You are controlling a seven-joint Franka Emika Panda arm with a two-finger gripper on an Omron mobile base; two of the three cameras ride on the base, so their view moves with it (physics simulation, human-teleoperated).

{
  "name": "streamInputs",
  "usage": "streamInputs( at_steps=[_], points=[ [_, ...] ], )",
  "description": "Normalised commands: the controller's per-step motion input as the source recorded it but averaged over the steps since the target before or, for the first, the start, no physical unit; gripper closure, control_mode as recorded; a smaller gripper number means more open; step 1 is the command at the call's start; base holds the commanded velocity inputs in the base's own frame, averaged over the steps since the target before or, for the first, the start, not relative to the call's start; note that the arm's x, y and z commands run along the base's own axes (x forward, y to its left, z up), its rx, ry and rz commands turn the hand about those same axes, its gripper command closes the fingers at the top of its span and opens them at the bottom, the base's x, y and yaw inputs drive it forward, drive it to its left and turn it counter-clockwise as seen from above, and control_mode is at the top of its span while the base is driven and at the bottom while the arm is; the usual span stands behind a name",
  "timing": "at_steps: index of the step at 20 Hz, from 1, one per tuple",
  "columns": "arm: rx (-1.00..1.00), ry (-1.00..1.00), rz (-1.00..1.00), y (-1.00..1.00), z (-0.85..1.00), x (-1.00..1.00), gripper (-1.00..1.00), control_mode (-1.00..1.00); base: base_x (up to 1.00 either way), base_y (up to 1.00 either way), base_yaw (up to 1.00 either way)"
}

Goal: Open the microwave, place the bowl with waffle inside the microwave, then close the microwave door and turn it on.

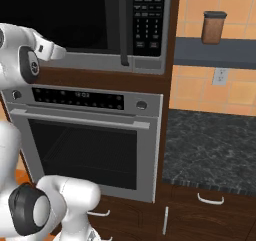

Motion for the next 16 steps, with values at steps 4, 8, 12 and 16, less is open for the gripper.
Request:
streamInputs(
  at_steps=[4, 8, 12, 16],
  points=[
    [0.14, 0.27, 0.48, 0.0, -0.62, 1.0, 1.0, -1.0, 0.0, 0.0, 0.0],
    [0.15, 0.15, 0.35, -0.02, -0.8, 1.0, 1.0, -1.0, 0.0, 0.0, 0.0],
    [0.33, -0.04, 0.21, -0.33, -0.78, 0.32, 1.0, -1.0, 0.0, 0.0, 0.0],
    [0.29, -0.11, -0.11, -0.9, -0.12, -0.71, 1.0, -1.0, 0.0, 0.0, 0.0]
  ],
)
